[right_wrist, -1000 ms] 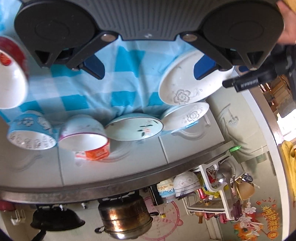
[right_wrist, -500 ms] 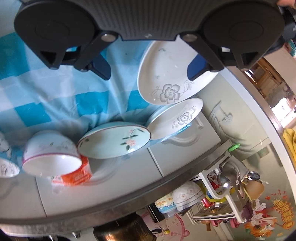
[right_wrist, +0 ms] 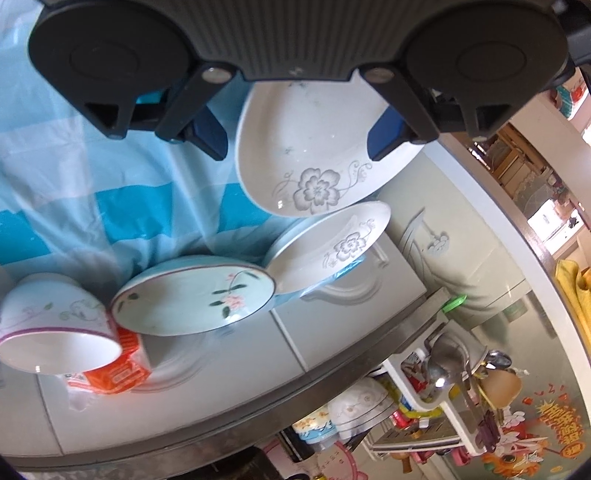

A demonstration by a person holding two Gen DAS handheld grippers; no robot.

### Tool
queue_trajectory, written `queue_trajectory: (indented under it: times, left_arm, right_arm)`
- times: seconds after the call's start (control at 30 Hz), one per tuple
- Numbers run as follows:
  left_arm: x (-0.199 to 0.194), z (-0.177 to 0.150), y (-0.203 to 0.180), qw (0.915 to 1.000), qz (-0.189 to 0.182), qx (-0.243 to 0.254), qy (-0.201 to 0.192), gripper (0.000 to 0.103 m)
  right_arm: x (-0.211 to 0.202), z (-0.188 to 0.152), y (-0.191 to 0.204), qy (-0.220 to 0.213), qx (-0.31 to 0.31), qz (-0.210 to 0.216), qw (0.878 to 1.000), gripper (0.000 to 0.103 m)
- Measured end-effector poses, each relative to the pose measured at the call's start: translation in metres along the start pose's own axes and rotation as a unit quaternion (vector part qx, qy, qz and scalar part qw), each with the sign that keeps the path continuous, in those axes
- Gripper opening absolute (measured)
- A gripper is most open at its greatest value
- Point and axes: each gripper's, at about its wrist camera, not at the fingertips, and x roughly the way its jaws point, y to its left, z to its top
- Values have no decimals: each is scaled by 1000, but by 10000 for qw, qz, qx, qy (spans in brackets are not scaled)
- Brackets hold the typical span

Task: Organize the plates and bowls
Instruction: 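Close the left gripper on the rim of the white flower plate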

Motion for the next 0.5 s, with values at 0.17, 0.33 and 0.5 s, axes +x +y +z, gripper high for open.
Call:
queue_trajectory:
  times: [0.17,0.33,0.5]
  left_arm:
    - [0,-2,-5,10000,-67,64,22,36]
    - [-1,-3,-9,9998,-83,153,7,35]
    - [-2,-5,-9,9998,-64,169,3,35]
  right_arm:
    - [3,-2,6,28,-115,11,9999,83]
    - [3,-2,7,38,-165,-35,9999,83]
    - [0,-5,14,22,-422,-152,9990,83]
